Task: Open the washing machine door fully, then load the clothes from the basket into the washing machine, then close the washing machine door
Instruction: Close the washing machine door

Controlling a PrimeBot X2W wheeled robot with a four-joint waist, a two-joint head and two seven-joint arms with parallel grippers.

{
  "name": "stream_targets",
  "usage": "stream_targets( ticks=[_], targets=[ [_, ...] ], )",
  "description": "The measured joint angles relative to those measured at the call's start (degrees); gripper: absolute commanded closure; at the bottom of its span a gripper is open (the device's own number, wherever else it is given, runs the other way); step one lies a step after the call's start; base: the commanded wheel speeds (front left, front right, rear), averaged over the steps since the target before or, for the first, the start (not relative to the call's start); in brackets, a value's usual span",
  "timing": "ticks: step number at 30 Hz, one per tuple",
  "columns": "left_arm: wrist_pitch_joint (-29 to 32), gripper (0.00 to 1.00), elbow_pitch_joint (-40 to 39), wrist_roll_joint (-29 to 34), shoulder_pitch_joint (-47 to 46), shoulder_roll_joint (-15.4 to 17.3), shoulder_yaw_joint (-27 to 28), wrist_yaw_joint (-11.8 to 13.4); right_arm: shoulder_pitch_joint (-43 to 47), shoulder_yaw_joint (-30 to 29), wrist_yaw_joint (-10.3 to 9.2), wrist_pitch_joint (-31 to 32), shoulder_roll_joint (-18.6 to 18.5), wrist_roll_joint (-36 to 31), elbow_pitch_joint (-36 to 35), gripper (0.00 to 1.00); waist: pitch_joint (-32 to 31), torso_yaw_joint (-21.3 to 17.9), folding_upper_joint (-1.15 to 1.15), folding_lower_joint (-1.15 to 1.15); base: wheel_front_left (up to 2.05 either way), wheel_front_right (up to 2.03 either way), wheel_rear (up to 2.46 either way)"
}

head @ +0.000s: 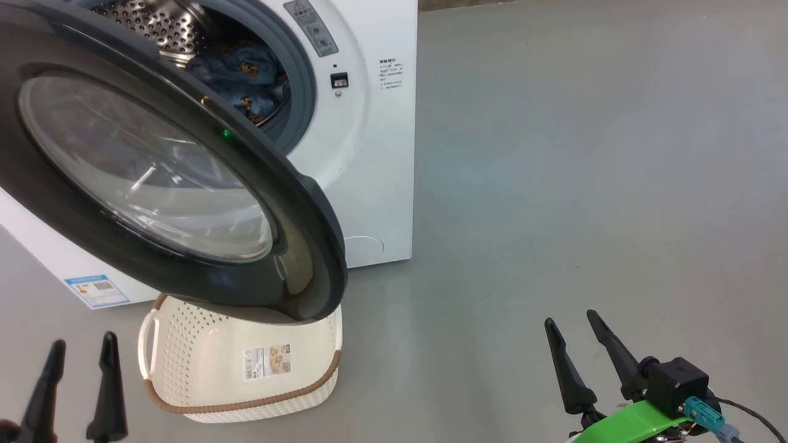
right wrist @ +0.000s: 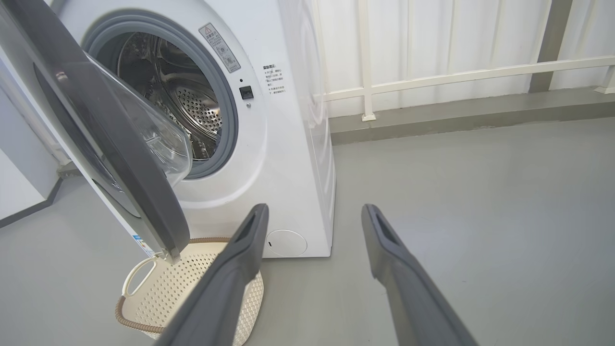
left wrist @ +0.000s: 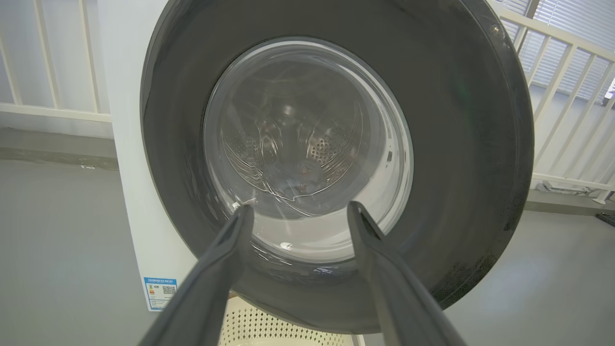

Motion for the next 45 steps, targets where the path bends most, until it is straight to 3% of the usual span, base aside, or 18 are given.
stream_targets(
  ticks=[12, 33, 45],
  targets=[
    [0.0, 0.0, 1.6, 13.4, 2.2, -3.8, 1.5, 0.0, 0.0, 0.1, 0.0, 0.0, 0.0, 0.0, 0.0, 0.0, -0.4, -0.4, 0.0, 0.0, 0.0, 0.0, 0.0],
    [0.0, 0.0, 3.7, 17.5, 3.9, -7.9, 4.2, 0.0, 0.0, 0.1, 0.0, 0.0, 0.0, -0.1, 0.0, 0.0, -1.8, -0.2, 0.0, 0.0, 0.0, 0.0, 0.0],
    [0.0, 0.0, 4.5, 17.5, 3.9, -8.2, 4.5, 0.0, 0.1, 0.1, 0.0, 0.0, 0.0, -0.1, 0.3, 0.0, -2.5, -0.3, 0.0, 0.0, 0.0, 0.0, 0.0]
  ],
)
